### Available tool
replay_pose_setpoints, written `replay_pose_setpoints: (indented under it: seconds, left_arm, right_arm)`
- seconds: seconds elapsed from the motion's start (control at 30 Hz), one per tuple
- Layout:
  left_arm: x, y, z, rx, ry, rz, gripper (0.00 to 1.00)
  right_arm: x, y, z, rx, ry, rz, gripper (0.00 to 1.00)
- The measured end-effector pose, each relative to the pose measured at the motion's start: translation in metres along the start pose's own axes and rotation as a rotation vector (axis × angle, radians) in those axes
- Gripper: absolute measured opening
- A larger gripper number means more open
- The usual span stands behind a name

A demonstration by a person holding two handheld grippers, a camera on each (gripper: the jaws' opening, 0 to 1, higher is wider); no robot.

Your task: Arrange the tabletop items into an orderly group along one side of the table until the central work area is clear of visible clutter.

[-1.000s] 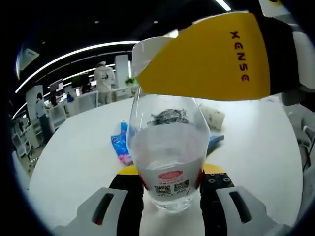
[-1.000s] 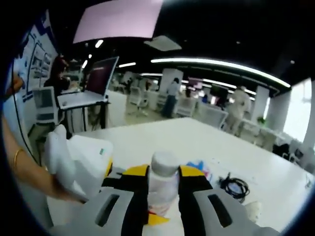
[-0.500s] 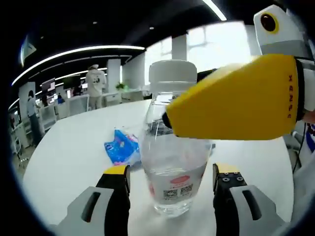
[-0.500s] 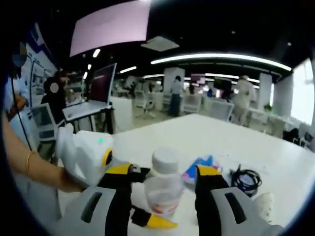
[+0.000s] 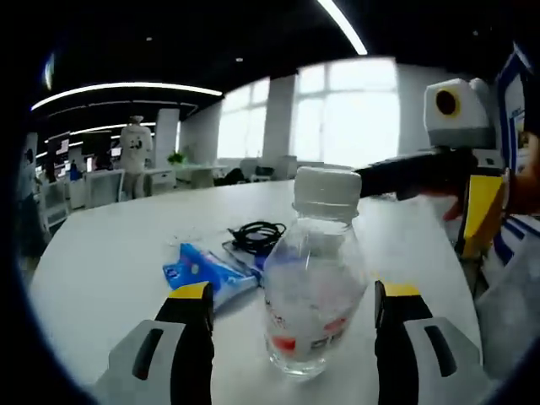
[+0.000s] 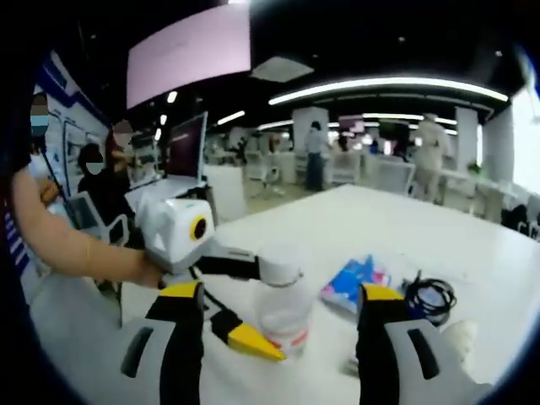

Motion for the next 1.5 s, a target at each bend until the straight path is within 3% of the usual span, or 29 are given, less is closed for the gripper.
replay_pose_setpoints:
  seconds: [0.37, 0.57, 0.97, 1.13, 1.3, 1.5]
  left_arm:
    - [-0.008, 0.003, -0.008, -0.071, 0.058, 0.191, 0.76]
    - [-0.016, 0.006, -0.009, -0.094, 0.073, 0.238, 0.72]
    - [-0.02, 0.006, -0.008, -0.127, 0.08, 0.27, 0.58]
    - [-0.02, 0.005, -0.005, -0.155, 0.123, 0.274, 0.52]
    - [-0.02, 0.002, -0.003, -0.161, 0.127, 0.285, 0.45]
    - [-0.02, 0.001, -0.003, -0.147, 0.129, 0.259, 0.44]
  right_arm:
    - [0.012, -0.006, 0.003, 0.018, 0.024, -0.034, 0.75]
    - [0.018, -0.013, 0.006, 0.032, 0.036, -0.023, 0.75]
    - [0.031, -0.02, 0.012, 0.015, 0.049, -0.015, 0.77]
    - [0.036, -0.023, 0.013, -0.004, 0.034, -0.014, 0.78]
    - [0.04, -0.026, 0.016, -0.013, 0.041, -0.007, 0.78]
    - [0.043, -0.028, 0.019, -0.036, 0.041, 0.027, 0.77]
Point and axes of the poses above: the point that each gripper's makers call its tool centre point, and the gripper's own axes: x roughly backward along the fingers, y roughly to its left, z roughly out of its underside, the point moved 10 cm from there along x, roughly backward along the fingers, and after that the axes turned 4 degrees about y, right-handed, at the moved point
